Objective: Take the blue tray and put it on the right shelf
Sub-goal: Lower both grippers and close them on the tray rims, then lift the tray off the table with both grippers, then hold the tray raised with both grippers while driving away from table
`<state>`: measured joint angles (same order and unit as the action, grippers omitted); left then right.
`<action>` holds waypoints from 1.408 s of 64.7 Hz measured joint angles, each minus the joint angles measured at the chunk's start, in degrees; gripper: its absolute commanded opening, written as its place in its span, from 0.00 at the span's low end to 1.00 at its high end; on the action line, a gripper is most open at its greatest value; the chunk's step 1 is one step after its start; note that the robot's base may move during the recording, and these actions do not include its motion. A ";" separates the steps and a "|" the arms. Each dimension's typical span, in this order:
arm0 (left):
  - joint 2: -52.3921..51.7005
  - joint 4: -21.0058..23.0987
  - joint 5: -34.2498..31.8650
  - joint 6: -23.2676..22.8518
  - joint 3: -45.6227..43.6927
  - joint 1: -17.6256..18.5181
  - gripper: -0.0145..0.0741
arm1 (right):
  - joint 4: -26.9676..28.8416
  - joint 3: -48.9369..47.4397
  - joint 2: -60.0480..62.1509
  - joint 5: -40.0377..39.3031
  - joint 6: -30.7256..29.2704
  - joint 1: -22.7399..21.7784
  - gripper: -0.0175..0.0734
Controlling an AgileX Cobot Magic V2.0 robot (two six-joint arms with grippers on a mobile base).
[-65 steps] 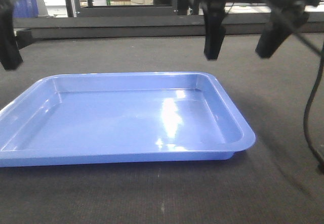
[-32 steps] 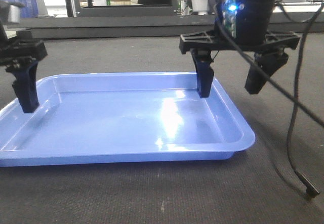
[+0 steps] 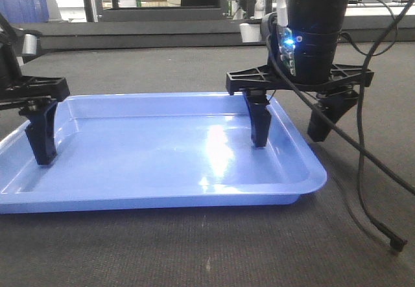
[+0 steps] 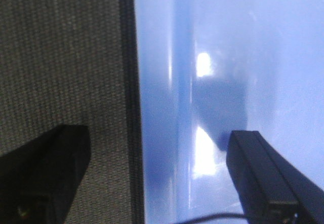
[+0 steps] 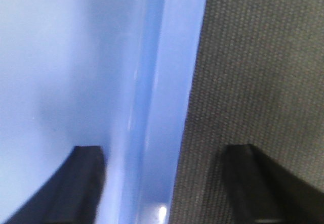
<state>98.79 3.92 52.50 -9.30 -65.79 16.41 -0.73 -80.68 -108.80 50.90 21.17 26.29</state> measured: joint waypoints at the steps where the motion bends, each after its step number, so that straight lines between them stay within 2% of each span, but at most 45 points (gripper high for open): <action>1: 0.00 0.00 0.00 0.00 0.00 0.00 0.56 | 0.00 0.00 0.00 0.00 0.00 0.00 0.57; 9: 0.10 0.13 -0.10 0.00 0.00 0.00 0.32 | 0.73 -0.10 -0.34 0.00 0.27 0.09 0.23; 14: 0.10 0.36 -0.22 0.00 0.00 0.00 0.10 | 1.32 -0.36 -0.34 0.00 0.44 0.09 0.27; 15: 0.10 0.50 -0.32 0.00 0.00 0.00 0.09 | 1.33 -0.36 -0.43 0.00 0.44 0.09 0.27; 18: 0.10 1.03 -0.34 -0.14 -0.12 0.00 0.13 | 1.49 -0.44 -0.46 0.00 0.44 0.09 0.26; 31: 0.10 1.97 2.49 -0.48 -2.23 0.49 0.12 | 1.59 -0.44 0.07 1.29 0.59 0.09 0.26; 41: -2.54 1.29 5.87 -1.65 -4.32 2.39 0.12 | 0.73 -0.34 4.90 3.61 0.69 -0.01 0.26; 54: -10.59 -3.92 9.48 -8.74 -5.63 7.02 0.12 | -0.80 -0.34 14.28 7.12 0.69 -0.01 0.26; 68: -18.33 -4.50 15.12 -13.34 -7.80 12.63 0.12 | -4.72 -0.34 24.91 14.25 0.69 1.56 0.26; 91: -19.64 -6.96 19.62 -15.29 -16.20 19.76 0.12 | -8.20 3.53 35.09 18.04 2.10 2.97 0.26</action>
<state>79.15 -3.04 72.13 -24.59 -81.99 36.17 -8.93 -77.15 -73.70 68.94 23.27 29.27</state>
